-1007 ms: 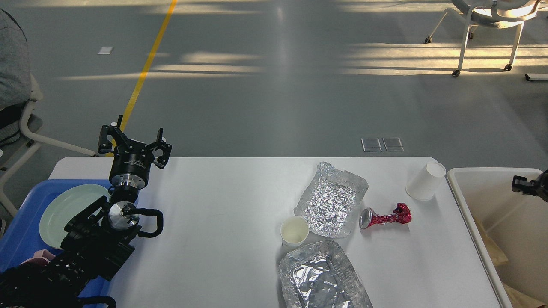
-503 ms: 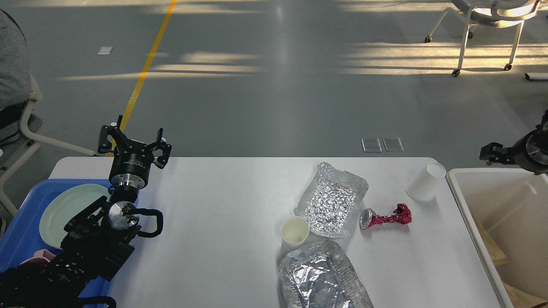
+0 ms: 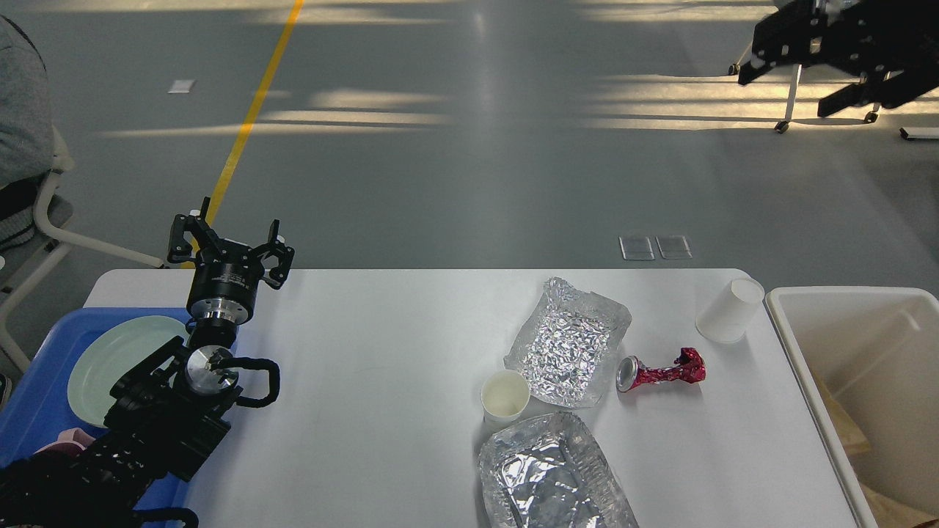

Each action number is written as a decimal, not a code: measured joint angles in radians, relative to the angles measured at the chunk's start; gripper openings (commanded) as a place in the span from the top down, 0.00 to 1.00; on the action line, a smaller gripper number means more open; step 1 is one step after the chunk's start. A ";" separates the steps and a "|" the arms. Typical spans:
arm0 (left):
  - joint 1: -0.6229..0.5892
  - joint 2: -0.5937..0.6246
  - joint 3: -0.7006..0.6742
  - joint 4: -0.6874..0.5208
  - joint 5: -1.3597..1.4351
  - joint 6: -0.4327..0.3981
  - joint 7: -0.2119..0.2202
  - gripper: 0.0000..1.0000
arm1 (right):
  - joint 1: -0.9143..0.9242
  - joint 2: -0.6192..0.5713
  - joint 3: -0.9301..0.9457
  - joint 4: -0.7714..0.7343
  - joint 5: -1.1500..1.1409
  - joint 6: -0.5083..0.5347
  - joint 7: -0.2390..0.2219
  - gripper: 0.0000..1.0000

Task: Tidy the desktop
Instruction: 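Raise the right gripper and bring it back over the table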

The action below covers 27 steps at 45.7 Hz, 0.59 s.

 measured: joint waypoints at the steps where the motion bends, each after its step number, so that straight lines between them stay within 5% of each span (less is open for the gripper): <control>1: 0.000 0.000 0.000 0.000 0.000 0.000 0.000 0.00 | 0.020 -0.002 0.013 0.000 0.001 0.000 -0.001 0.00; 13: 0.000 0.000 0.000 0.000 0.000 0.000 0.000 0.00 | 0.192 -0.027 0.188 0.000 0.006 0.000 -0.003 0.00; 27: 0.000 0.000 0.000 0.000 0.000 0.000 0.000 0.00 | 0.172 -0.019 0.210 -0.005 -0.002 0.000 -0.005 0.00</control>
